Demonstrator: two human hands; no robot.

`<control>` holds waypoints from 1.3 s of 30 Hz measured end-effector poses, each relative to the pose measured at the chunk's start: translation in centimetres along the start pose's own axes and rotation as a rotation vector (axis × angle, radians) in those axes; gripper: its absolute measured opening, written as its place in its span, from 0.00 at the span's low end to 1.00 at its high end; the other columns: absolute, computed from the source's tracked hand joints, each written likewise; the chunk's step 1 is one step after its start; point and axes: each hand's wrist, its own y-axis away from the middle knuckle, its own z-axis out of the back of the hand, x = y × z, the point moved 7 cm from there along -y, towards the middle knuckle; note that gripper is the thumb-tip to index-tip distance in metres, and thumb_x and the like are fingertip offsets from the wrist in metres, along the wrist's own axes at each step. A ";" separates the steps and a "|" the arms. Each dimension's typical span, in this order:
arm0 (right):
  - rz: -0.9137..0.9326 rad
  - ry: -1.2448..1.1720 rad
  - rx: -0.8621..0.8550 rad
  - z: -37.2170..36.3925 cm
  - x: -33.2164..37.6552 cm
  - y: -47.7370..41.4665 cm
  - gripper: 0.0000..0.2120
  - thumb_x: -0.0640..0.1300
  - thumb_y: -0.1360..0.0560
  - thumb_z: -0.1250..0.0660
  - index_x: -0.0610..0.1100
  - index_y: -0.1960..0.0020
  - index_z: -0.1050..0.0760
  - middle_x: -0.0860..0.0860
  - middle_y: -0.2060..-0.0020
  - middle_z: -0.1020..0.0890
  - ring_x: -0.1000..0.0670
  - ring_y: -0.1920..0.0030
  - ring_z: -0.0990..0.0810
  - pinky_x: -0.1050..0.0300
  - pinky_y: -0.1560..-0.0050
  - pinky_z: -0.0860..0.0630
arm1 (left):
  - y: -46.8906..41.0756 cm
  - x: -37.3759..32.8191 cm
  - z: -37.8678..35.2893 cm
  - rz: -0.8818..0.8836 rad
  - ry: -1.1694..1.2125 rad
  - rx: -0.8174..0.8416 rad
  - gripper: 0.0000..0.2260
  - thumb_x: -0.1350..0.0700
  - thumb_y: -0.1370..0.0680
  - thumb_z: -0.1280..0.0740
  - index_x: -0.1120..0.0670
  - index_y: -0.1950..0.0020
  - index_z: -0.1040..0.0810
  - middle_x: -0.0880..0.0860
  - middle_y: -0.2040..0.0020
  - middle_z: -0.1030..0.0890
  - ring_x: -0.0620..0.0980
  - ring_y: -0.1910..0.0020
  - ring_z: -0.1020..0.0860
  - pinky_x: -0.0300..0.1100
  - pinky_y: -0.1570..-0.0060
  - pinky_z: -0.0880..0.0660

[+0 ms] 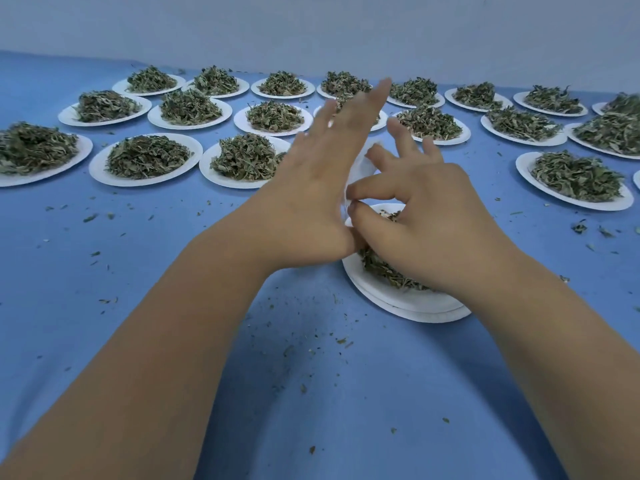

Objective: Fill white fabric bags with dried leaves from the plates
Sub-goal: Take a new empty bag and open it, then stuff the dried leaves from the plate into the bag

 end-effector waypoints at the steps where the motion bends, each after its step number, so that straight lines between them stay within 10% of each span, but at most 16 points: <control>1: 0.019 -0.005 0.009 -0.1 0.3 0.1 0.12 0.43 0.22 0.35 0.58 0.54 0.17 0.57 0.61 0.31 0.48 0.19 0.45 0.40 0.20 0.50 | 0.0 -0.1 -0.1 -0.004 0.055 -0.002 0.52 0.58 0.32 0.30 0.41 0.18 0.60 0.42 0.18 0.50 0.52 0.18 0.52 0.65 0.24 0.46; 6: 0.110 -0.055 0.001 0.1 1.2 0.3 0.13 0.41 0.23 0.35 0.59 0.55 0.17 0.54 0.56 0.27 0.47 0.19 0.42 0.39 0.21 0.46 | 0.1 0.5 0.4 0.005 0.146 -0.035 0.50 0.63 0.32 0.33 0.36 0.19 0.55 0.37 0.29 0.32 0.50 0.44 0.20 0.43 0.54 0.22; 16: 0.123 -0.336 -0.052 0.5 0.8 0.6 0.14 0.42 0.28 0.34 0.64 0.60 0.21 0.73 0.58 0.23 0.57 0.21 0.39 0.49 0.19 0.49 | 0.0 2.4 0.7 0.102 0.112 -0.081 0.38 0.50 0.33 0.33 0.35 0.25 0.41 0.40 0.45 0.23 0.41 0.47 0.23 0.31 0.53 0.26; 19: 0.075 -0.426 -0.080 0.6 0.2 0.6 0.11 0.42 0.29 0.31 0.58 0.58 0.17 0.61 0.45 0.17 0.60 0.24 0.34 0.50 0.19 0.45 | -0.1 3.0 0.5 0.126 0.070 -0.076 0.30 0.46 0.31 0.33 0.39 0.28 0.32 0.40 0.43 0.21 0.41 0.45 0.22 0.36 0.48 0.25; 26: 0.020 -0.252 -0.274 3.7 -1.4 1.1 0.10 0.41 0.24 0.31 0.55 0.49 0.16 0.67 0.52 0.16 0.60 0.51 0.17 0.66 0.39 0.28 | 0.2 4.0 1.4 0.157 -0.004 -0.124 0.17 0.54 0.29 0.31 0.38 0.44 0.28 0.42 0.55 0.22 0.45 0.57 0.26 0.39 0.60 0.27; 28: -0.022 -0.215 -0.117 3.5 -2.4 1.1 0.07 0.52 0.24 0.29 0.61 0.47 0.18 0.71 0.49 0.19 0.67 0.48 0.21 0.77 0.51 0.32 | 0.1 4.1 1.3 0.174 -0.037 -0.106 0.19 0.55 0.30 0.32 0.39 0.43 0.28 0.43 0.54 0.23 0.49 0.54 0.25 0.44 0.59 0.26; 34: 0.043 0.051 0.293 0.5 -3.3 2.4 0.27 0.66 0.28 0.32 0.62 0.31 0.27 0.70 0.37 0.25 0.69 0.36 0.31 0.74 0.38 0.37 | 0.0 3.7 0.6 0.175 -0.043 -0.069 0.19 0.50 0.28 0.27 0.38 0.41 0.29 0.43 0.52 0.23 0.49 0.52 0.25 0.35 0.58 0.28; 39: 0.123 -0.125 -0.132 4.0 -2.1 1.3 0.07 0.46 0.23 0.30 0.53 0.45 0.17 0.61 0.47 0.17 0.64 0.44 0.22 0.72 0.46 0.29 | -0.1 3.2 0.4 0.158 -0.026 -0.055 0.21 0.51 0.28 0.26 0.42 0.37 0.27 0.43 0.49 0.22 0.47 0.52 0.26 0.31 0.59 0.30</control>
